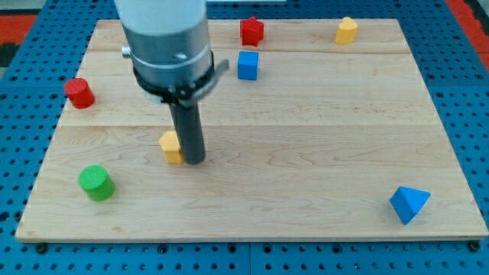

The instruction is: Place the hexagon to the bottom left diagonal to the cube

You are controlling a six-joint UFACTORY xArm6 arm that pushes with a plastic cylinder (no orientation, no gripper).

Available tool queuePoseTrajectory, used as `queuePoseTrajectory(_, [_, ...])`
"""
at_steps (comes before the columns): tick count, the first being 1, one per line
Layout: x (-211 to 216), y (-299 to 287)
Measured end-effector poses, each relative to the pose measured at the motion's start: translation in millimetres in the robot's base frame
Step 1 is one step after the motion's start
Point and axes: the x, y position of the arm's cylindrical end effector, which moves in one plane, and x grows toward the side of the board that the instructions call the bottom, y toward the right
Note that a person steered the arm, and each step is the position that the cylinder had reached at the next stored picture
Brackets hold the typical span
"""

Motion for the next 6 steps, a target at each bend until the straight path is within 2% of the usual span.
queuePoseTrajectory(1, [-18,-8])
queuePoseTrajectory(2, [36,-16])
queuePoseTrajectory(3, [13,-62])
queuePoseTrajectory(4, [-13,-63])
queuePoseTrajectory(6, [-48,-8])
